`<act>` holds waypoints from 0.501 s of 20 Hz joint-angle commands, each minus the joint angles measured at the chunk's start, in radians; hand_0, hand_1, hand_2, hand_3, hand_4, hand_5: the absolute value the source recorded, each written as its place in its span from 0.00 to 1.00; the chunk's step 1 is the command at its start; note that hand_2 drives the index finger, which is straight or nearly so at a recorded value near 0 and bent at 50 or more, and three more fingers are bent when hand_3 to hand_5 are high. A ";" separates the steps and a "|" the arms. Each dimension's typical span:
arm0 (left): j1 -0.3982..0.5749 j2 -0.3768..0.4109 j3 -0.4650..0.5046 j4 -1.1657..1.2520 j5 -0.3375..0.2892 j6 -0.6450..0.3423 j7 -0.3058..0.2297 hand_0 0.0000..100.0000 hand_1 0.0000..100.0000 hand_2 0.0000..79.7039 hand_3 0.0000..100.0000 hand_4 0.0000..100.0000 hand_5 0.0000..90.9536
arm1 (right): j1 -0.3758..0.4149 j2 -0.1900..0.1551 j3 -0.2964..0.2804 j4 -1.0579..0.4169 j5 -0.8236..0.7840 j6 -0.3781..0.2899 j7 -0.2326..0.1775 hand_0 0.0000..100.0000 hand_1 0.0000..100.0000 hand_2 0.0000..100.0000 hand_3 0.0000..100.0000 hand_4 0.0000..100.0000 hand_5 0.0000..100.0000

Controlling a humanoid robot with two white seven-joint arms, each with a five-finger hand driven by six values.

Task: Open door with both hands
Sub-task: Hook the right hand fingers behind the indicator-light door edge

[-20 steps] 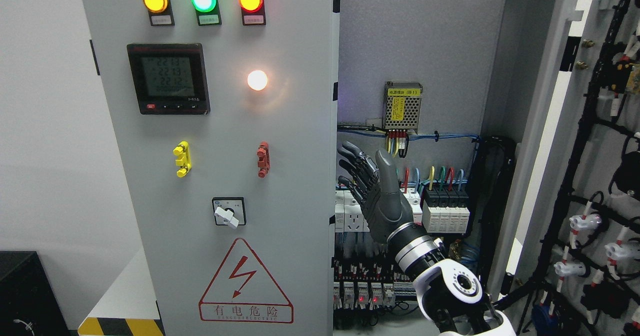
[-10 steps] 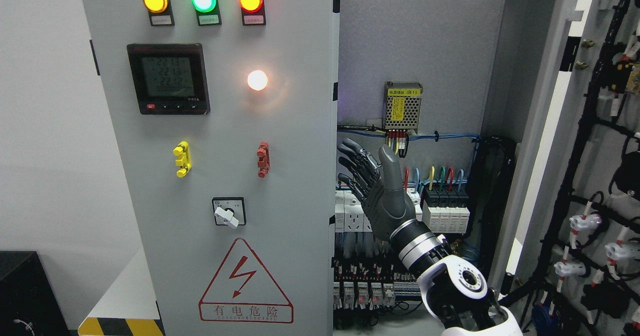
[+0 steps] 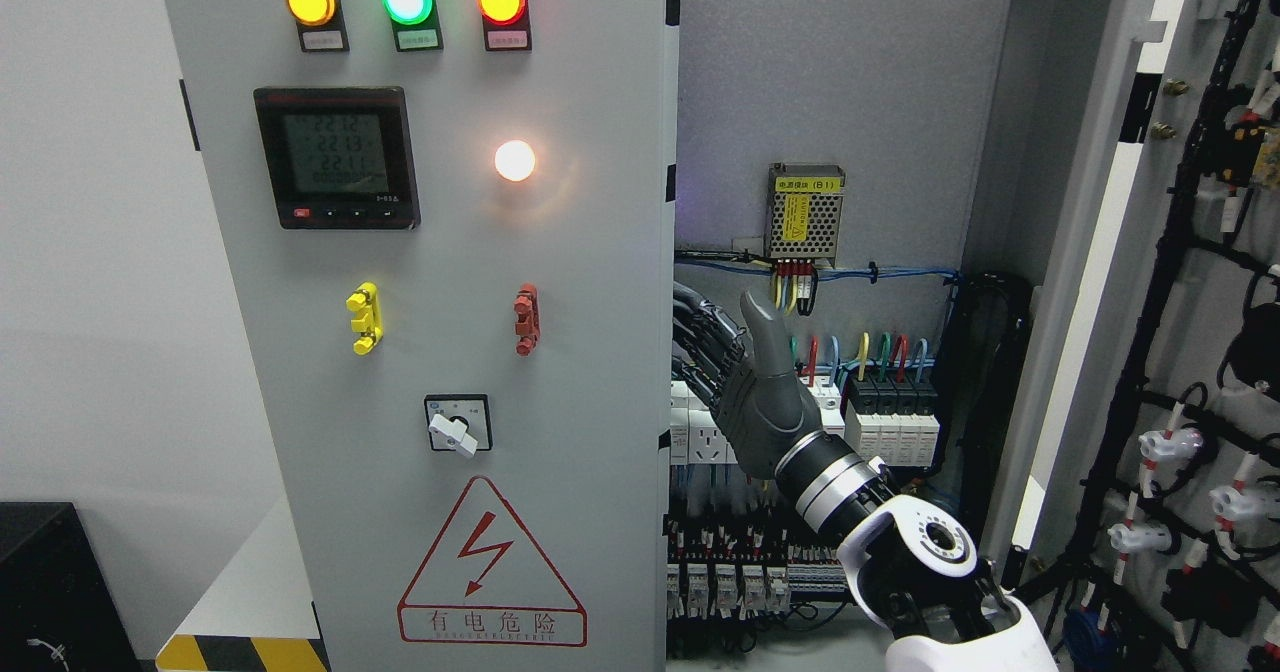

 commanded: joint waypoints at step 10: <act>0.023 -0.001 0.000 0.014 0.000 0.000 0.000 0.00 0.00 0.00 0.00 0.00 0.00 | -0.018 -0.010 -0.051 0.056 -0.059 0.006 0.159 0.00 0.00 0.00 0.00 0.00 0.00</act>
